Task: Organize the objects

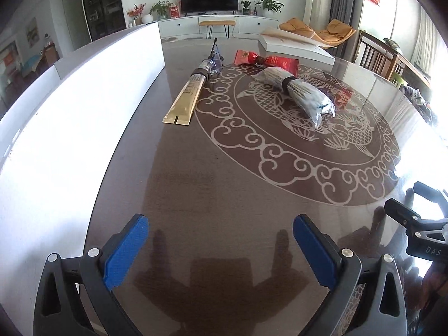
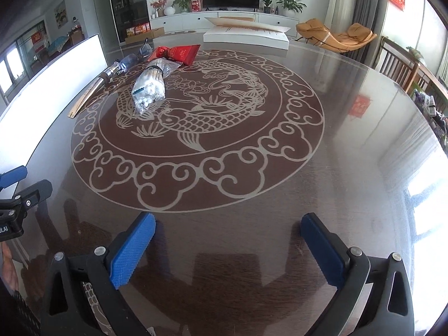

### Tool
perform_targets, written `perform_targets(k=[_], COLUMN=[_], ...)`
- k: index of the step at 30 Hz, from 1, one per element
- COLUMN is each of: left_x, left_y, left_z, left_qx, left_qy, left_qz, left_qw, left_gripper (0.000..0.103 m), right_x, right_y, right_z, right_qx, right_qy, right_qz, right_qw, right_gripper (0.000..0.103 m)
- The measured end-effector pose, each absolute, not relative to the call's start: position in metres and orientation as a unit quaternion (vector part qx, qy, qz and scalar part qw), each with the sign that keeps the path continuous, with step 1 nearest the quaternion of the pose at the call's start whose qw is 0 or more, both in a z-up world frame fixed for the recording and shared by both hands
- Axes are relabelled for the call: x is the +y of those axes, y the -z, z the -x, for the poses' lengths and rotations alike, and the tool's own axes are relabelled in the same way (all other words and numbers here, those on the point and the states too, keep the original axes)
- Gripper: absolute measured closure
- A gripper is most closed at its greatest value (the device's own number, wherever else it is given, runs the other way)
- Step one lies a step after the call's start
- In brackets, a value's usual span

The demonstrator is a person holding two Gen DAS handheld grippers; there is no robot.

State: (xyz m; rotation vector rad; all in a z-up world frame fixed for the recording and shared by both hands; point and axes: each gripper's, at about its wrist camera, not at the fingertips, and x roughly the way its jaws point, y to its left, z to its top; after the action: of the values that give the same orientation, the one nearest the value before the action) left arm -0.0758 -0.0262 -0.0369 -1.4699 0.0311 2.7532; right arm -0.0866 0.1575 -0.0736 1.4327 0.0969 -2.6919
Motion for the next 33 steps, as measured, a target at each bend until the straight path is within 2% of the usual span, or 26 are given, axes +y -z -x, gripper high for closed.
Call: perform_targets(k=[33], left_x=[-0.0278], left_y=[0.0469], left_z=[0.0820], left_qx=[0.003], left_qy=[-0.888], left_qz=[0.460], left_qw=[0.003], left_gripper=[0.000], right_x=[0.1566], right_y=[0.0739], right_z=[0.0862], right_qx=[0.031], right_qy=[0.882], right_qz=[-0.468], right_qw=[0.046], right_gripper=[0.000])
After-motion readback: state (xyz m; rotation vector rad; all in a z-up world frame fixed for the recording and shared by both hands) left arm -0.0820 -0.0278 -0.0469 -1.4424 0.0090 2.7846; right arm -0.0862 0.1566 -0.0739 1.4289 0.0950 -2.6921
